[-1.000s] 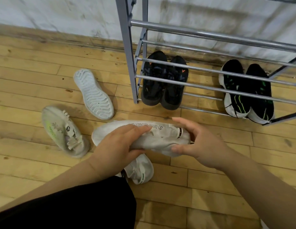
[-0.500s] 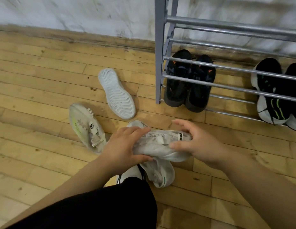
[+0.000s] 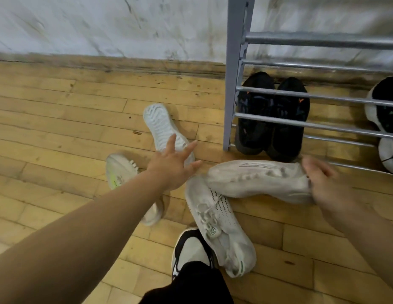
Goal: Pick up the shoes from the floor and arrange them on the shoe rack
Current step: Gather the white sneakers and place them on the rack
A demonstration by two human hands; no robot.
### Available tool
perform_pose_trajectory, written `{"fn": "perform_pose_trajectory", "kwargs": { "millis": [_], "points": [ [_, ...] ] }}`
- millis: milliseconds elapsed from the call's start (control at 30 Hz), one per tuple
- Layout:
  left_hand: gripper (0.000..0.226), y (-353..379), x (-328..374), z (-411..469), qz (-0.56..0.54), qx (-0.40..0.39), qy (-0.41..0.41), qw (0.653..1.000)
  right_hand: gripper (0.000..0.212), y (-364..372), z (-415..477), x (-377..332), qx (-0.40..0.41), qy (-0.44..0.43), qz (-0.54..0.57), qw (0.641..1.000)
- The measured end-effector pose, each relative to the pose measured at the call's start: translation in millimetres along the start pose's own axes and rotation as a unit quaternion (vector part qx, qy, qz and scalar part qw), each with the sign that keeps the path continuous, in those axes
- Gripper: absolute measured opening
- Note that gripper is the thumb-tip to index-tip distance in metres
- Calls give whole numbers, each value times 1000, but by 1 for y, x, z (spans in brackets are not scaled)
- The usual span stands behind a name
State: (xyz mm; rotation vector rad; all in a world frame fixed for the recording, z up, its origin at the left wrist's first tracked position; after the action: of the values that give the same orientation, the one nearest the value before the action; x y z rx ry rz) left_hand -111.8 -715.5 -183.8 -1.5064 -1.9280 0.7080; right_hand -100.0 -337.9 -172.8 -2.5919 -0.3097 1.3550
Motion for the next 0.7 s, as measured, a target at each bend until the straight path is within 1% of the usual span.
{"fn": "perform_pose_trajectory", "kwargs": {
  "millis": [33,100,133,167,200,233,300,367,433,467,533,567,633,667,700],
  "points": [
    [66,1,7,6,33,-23,-3,999,15,-7,-2,8,11,5,10,1000],
    [60,11,15,25,117,-69,14,991,27,-11,-8,19,18,17,15,1000],
    [66,20,13,35,168,-98,19,981,35,-7,-12,21,15,21,10,1000],
    [79,26,9,43,189,-119,11,975,41,-2,-16,23,13,26,6,1000],
    [88,30,5,51,183,-121,-5,976,46,4,-18,26,12,30,4,999],
    [88,30,3,54,164,-107,-22,980,48,8,-20,29,12,35,0,999],
    [76,22,6,44,114,-37,-35,992,50,17,-23,31,6,35,-16,999],
    [64,6,4,21,61,72,-41,995,51,21,-24,32,2,29,-22,999],
    [54,-3,-8,-3,-48,145,-49,987,52,22,-26,33,-1,30,-21,999],
    [48,-6,-16,-14,-106,174,-51,978,54,22,-27,34,-6,27,-24,999],
    [38,-13,-29,-40,-210,235,-44,948,59,25,-30,34,-18,26,-40,999],
    [37,-17,-36,-54,-265,260,-37,928,61,27,-32,35,-26,28,-43,998],
    [44,-19,-49,-86,-388,297,-33,872,65,32,-37,37,-45,29,-47,997],
    [46,-19,-54,-100,-431,305,-32,849,67,34,-39,38,-51,25,-53,997],
    [47,-19,-56,-112,-454,308,-22,836,70,37,-42,38,-57,21,-61,996]
  ]
}}
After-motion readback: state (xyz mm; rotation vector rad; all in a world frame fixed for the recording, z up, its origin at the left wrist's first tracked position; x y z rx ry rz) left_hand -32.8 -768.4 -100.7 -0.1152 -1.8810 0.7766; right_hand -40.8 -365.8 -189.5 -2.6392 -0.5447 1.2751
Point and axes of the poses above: each hand's wrist, its own z-axis towards the middle knuckle, its own y-axis out of the palm, x = y × z, the point moved 9 cm from there along z, towards the middle knuckle, and after that the axes turned 9 degrees about -x, right-handed, at the moved point
